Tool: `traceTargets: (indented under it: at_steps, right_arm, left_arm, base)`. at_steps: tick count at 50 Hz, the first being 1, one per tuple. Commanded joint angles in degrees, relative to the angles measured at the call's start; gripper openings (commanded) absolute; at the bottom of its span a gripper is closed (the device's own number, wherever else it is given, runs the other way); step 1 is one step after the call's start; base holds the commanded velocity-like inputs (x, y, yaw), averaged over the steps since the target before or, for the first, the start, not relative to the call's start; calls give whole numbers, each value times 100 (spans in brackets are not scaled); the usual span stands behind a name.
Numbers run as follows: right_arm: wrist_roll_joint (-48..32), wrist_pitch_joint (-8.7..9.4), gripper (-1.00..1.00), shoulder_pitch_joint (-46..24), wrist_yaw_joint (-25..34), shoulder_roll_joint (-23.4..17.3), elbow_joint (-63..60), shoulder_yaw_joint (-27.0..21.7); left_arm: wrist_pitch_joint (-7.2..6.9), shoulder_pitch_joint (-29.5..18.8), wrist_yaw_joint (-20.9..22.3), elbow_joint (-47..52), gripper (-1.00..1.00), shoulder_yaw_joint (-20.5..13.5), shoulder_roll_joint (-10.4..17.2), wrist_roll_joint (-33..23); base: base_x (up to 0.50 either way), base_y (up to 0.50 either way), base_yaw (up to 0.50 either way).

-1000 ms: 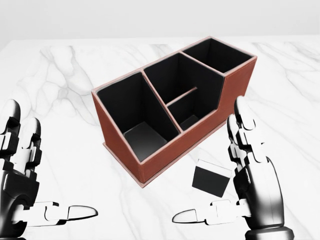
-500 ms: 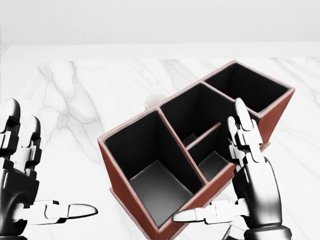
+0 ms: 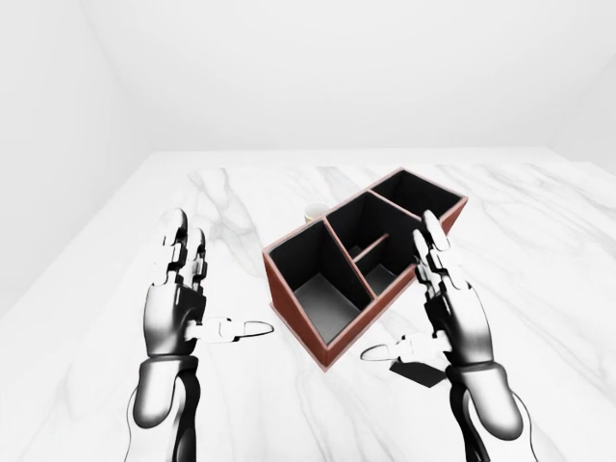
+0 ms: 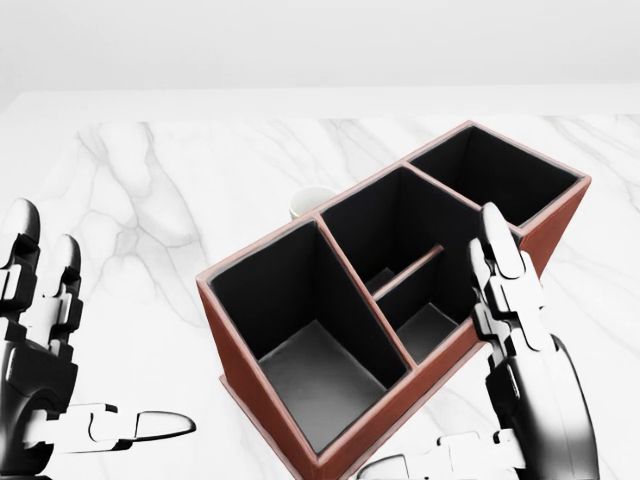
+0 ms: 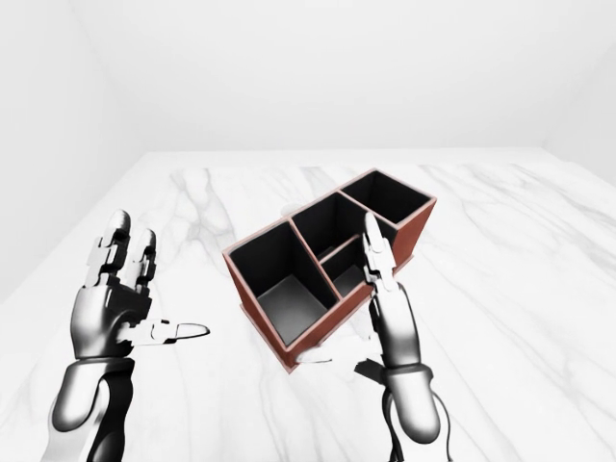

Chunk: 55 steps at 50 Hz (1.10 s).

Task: Pick up the book and place it in the left compartment of the caddy.

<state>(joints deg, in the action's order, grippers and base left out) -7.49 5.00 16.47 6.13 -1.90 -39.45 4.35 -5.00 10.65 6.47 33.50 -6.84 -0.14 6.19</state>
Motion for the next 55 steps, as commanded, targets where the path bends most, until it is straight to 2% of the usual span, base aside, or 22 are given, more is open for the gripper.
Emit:
traceTargets:
  at_steps: [1, 5, 13, 21, 39, 48, 55]
  right_arm:
    - [-328, 0, 100, 613, 471, -91, -687, -221]
    - [-351, 0, 100, 764, 782, 25, -736, -577]
    - [-721, 0, 100, 965, 1315, 240, -918, -924]
    - [-1285, 0, 100, 922, 1796, 295, -637, -1205]
    - [-1835, 0, 100, 749, 2591, 583, -539, -1902]
    - [-2244, 0, 100, 252, 2811, 419, -426, -1927]
    - [-2361, 0, 100, 415, 2705, 380, 15, -1792]
  left_arm:
    - [0, 14, 6, 45, 100, -31, -1, 24]
    - [0, -11, -9, -9, 100, -11, -5, -7]
    - [0, -9, -1, -10, 100, -37, 3, 14]
    - [0, -10, -14, -60, 100, 5, -1, -21]
    - [0, -38, -42, -131, 100, 11, 8, -21]
    - [0, -31, -60, -133, 100, 41, 5, -53]
    - [0, -39, -53, -153, 100, 23, 13, -41]
  base:
    - [0, 0, 0]
    - [0, 0, 0]
    - [0, 0, 0]
    - [0, 0, 0]
    - [0, 0, 0]
    - [0, 0, 0]
    - [0, 0, 0]
